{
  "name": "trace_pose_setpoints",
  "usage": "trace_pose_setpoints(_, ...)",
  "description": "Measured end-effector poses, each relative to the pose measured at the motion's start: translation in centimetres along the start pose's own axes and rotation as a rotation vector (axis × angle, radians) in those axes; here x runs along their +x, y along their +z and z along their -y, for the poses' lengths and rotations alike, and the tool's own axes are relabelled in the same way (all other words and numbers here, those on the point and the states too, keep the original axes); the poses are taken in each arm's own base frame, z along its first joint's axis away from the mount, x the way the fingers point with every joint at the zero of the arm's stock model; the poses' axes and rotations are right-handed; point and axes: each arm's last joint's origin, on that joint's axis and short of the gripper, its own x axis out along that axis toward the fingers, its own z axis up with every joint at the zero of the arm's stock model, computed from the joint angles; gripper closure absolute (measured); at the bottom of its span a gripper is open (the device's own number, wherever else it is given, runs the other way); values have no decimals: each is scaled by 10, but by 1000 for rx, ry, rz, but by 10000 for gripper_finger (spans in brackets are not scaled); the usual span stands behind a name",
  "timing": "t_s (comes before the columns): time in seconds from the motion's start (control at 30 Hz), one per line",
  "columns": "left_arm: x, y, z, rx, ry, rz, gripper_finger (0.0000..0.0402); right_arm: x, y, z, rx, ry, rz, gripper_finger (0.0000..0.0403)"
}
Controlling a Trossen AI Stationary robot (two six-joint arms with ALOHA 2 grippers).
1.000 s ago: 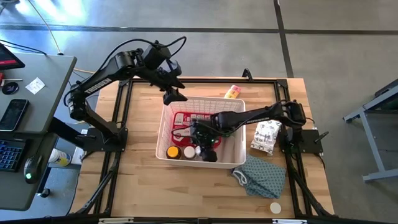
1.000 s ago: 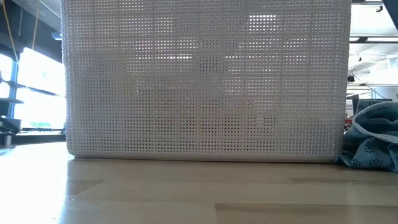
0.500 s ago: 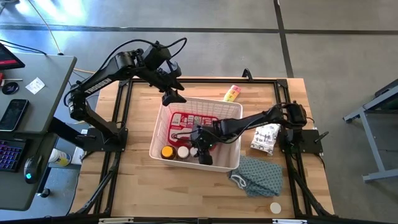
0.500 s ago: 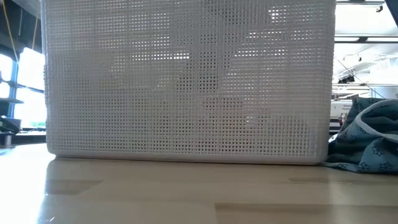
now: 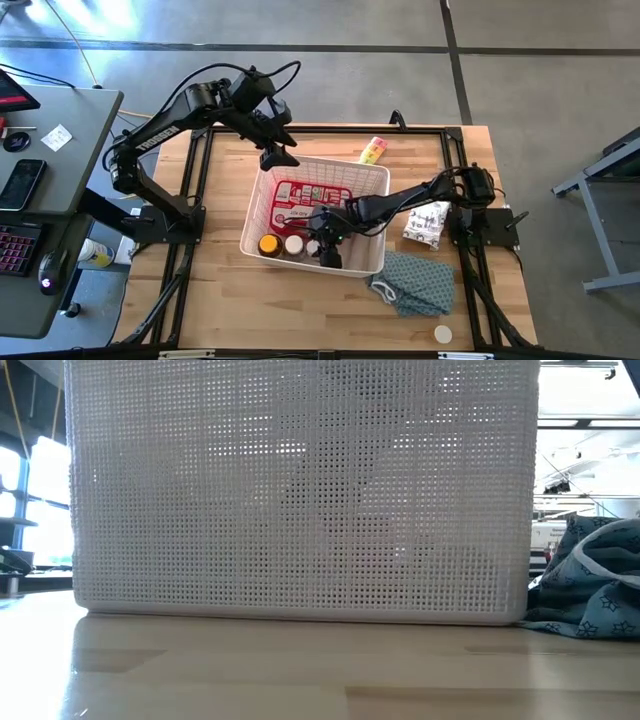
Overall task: Pick & place medical supplies in basket/bin
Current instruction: Put the white pill bottle into the white container, then adjust the white container
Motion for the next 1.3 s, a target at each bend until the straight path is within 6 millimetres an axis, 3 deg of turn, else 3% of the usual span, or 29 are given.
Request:
trace_pose_setpoints(0.23,0,0,0,0,0,0,16,-7,2,-1,18,4,1,181)
trace_pose_setpoints(0.8,0,0,0,-1,1,4,16,-53,18,0,18,-29,84,175)
trace_pose_setpoints(1.07,0,1,0,2,1,11,16,-87,26,-7,20,-101,165,176)
trace_pose_setpoints(1.3,0,1,0,-30,1,10,16,-129,32,-11,175,-201,285,176)
